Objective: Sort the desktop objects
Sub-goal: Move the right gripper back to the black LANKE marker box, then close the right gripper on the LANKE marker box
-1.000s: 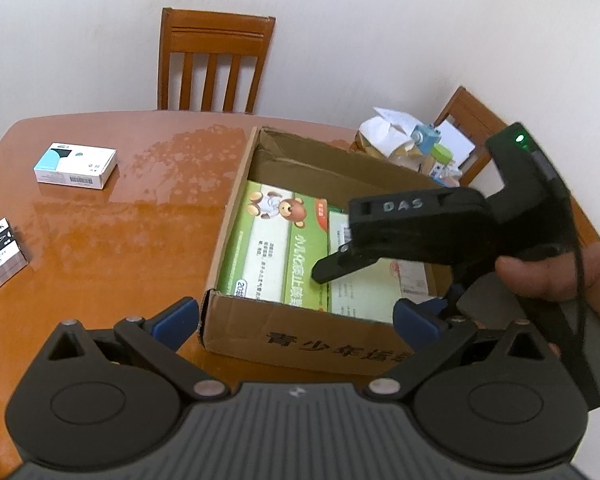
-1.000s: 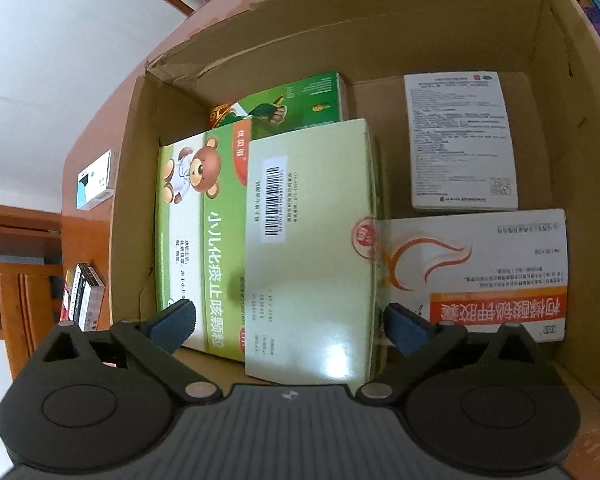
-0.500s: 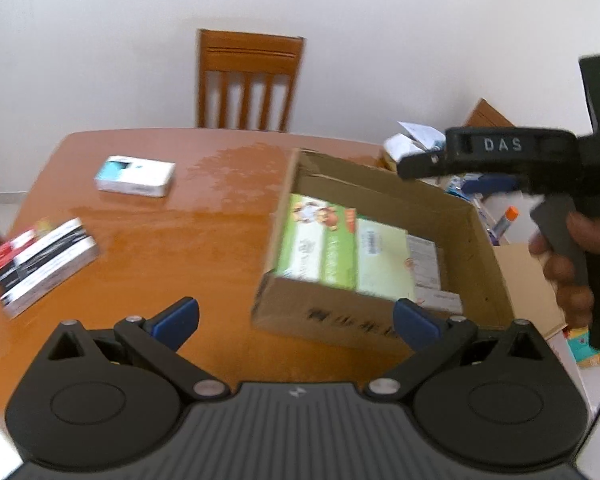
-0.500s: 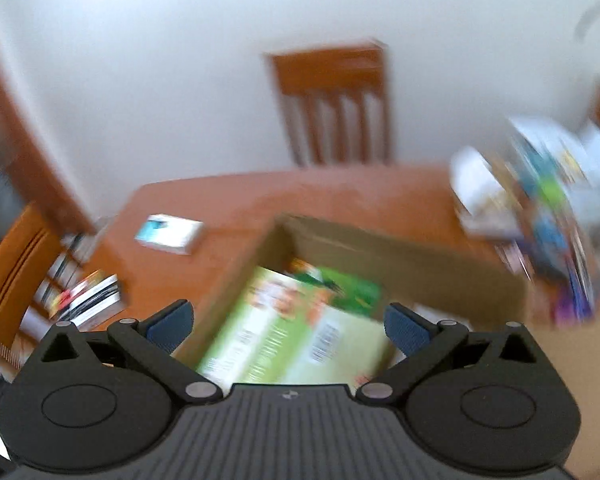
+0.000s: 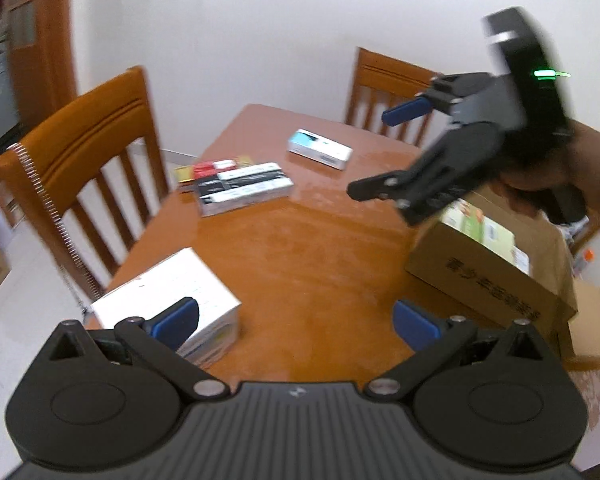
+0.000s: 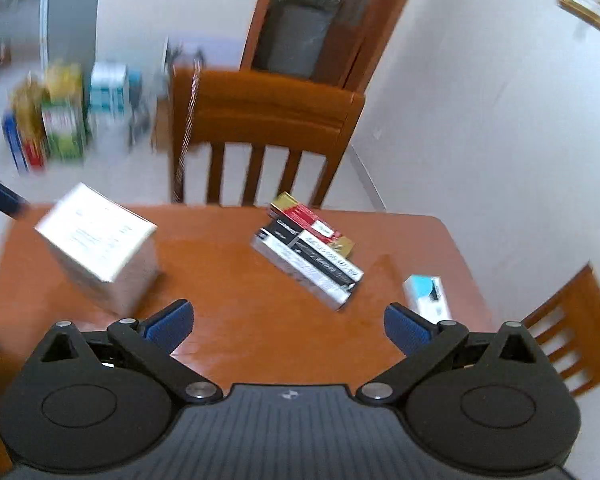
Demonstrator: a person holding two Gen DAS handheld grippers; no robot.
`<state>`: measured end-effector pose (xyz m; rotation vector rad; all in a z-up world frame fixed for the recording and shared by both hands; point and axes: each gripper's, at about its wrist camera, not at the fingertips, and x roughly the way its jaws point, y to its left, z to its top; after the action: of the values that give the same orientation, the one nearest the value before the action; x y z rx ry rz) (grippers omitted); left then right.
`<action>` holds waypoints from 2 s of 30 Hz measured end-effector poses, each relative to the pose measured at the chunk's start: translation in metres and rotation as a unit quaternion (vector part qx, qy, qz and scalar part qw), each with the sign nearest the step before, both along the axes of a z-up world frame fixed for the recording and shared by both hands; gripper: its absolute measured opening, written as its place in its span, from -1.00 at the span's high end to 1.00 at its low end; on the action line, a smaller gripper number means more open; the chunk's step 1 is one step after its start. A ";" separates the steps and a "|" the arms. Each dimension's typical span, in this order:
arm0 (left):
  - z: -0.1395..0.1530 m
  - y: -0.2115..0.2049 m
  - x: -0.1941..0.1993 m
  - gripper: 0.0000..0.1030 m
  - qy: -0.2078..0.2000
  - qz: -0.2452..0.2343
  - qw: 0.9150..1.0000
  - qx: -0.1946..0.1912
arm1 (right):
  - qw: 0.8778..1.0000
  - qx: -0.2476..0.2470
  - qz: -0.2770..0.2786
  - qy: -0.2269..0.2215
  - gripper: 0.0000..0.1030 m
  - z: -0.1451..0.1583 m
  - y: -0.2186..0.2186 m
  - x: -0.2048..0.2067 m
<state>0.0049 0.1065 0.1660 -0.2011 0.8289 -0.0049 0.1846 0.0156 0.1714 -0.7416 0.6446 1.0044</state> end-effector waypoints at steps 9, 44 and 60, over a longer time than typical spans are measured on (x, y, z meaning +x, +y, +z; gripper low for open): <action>0.003 0.029 -0.009 -0.99 -0.015 0.035 0.999 -0.015 | 0.970 -0.135 0.194 -0.048 -1.00 -0.064 0.099 0.052; -0.026 0.077 0.042 -0.99 -0.003 0.049 0.997 -0.051 | 0.943 -0.207 0.212 0.155 -1.00 -0.176 0.157 0.125; -0.030 0.072 0.044 -0.99 0.000 0.056 0.996 -0.063 | 0.947 -0.192 0.185 0.176 -0.35 -0.171 0.150 0.105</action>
<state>0.0486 0.1788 0.1357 -0.3658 0.8175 0.0478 0.2896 0.1652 0.0004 -1.0630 1.0575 1.3957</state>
